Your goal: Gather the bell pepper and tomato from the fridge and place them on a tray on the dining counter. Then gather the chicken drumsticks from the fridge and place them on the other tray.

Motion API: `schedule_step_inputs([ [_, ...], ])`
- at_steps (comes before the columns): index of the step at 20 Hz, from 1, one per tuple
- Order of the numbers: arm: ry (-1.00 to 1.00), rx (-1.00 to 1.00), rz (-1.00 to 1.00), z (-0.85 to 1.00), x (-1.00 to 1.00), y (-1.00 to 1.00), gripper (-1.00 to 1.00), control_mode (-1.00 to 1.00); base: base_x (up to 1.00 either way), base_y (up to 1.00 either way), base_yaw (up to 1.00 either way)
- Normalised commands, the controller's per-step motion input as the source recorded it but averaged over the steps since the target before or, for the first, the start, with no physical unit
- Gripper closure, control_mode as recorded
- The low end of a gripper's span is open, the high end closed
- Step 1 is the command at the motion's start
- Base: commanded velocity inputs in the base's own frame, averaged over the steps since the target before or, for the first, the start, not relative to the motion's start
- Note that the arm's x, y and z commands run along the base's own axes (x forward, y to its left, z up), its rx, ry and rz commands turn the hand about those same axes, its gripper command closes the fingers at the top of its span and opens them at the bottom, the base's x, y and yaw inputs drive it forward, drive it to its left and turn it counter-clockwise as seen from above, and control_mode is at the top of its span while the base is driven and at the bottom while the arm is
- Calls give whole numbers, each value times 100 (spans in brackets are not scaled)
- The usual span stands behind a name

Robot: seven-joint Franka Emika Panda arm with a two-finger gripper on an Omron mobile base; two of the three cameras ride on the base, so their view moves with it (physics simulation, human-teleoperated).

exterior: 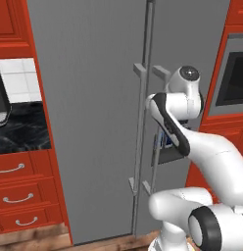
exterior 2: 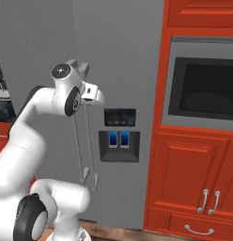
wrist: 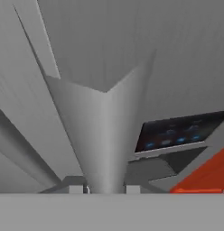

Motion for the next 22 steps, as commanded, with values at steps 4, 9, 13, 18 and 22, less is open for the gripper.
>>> schedule_step_inputs([
  [4, 0, 0, -9, 5, -100, -38, 100, -100, 0, 0, 0],
  [9, 3, 0, -12, 22, -94, -46, 100, -100, 0, 0, 0],
  [13, 8, 0, -12, 28, -74, -52, 100, -100, 0, 0, 0],
  [18, 8, 0, -15, 22, -62, -34, -100, -100, 0, 0, 0],
  [22, -5, -4, -5, 9, -98, 15, -100, -100, 0, 0, 0],
])
